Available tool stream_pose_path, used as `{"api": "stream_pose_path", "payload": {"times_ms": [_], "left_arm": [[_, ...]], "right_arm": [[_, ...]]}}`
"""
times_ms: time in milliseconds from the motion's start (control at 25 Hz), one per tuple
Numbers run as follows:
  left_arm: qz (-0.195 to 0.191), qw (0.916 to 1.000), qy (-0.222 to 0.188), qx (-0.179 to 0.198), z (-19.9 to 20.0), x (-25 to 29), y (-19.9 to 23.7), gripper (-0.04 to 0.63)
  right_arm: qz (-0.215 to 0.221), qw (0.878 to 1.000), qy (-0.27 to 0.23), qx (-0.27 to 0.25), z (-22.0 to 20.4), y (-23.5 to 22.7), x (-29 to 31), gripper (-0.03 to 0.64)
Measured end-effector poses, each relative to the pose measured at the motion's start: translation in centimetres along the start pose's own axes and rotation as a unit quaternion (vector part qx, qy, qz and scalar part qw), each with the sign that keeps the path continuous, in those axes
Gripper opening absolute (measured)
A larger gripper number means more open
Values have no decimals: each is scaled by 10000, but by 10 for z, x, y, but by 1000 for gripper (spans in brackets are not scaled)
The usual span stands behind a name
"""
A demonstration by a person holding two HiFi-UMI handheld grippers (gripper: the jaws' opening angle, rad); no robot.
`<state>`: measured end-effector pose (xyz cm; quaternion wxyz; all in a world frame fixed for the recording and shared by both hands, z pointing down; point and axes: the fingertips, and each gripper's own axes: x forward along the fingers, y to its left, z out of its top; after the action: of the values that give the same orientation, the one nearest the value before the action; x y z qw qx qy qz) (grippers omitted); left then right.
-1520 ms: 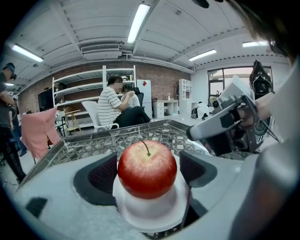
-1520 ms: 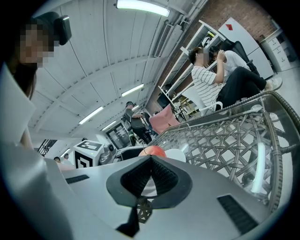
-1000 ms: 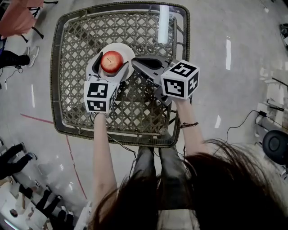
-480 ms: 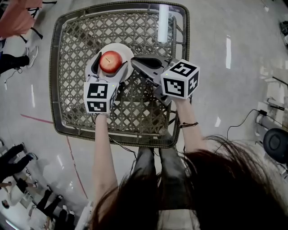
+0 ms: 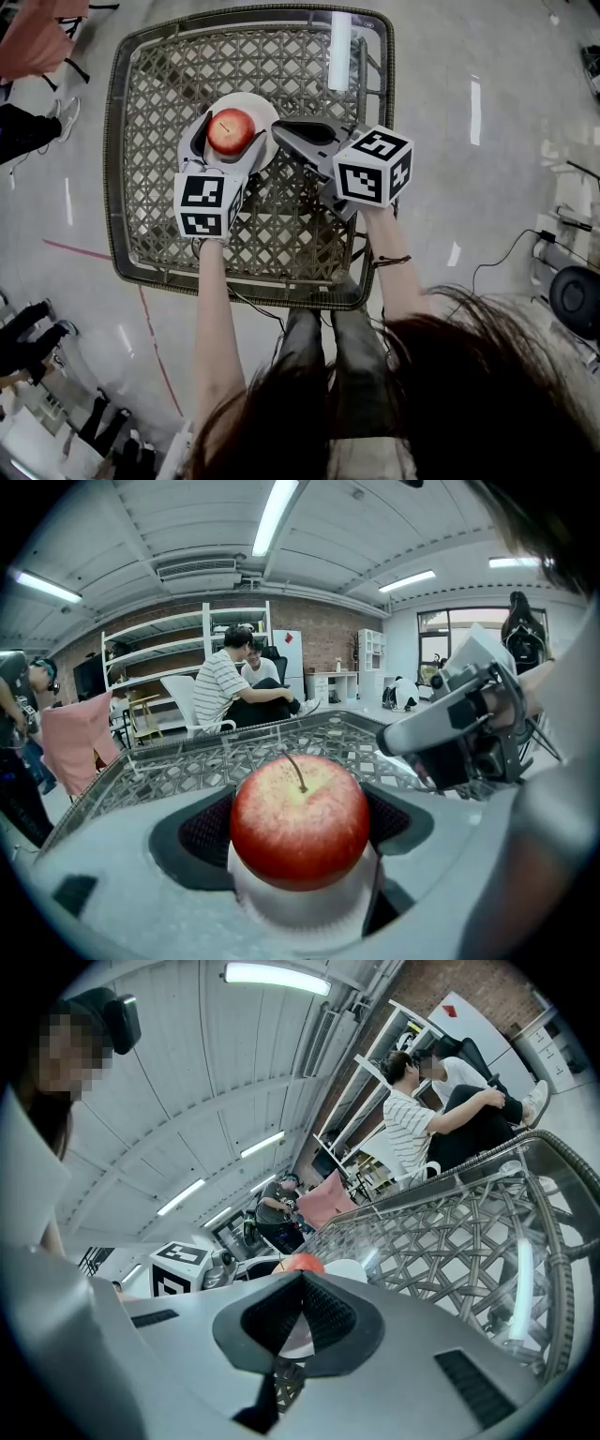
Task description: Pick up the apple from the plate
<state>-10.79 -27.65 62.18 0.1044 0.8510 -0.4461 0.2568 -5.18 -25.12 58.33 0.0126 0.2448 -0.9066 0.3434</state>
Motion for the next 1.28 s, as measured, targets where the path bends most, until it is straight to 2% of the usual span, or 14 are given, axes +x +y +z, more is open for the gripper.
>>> {"api": "stream_pose_path", "payload": {"times_ms": [600,1280], "left_arm": [[3,9999,-117,-122,10,-10,-2,408],[5,9991,-259,-326,40,-42,-16,408]], "right_arm": [[-27,10000,25,-26,7,6,-1,9],[-12,10000,-22,-85,34,33,-15,9]]}}
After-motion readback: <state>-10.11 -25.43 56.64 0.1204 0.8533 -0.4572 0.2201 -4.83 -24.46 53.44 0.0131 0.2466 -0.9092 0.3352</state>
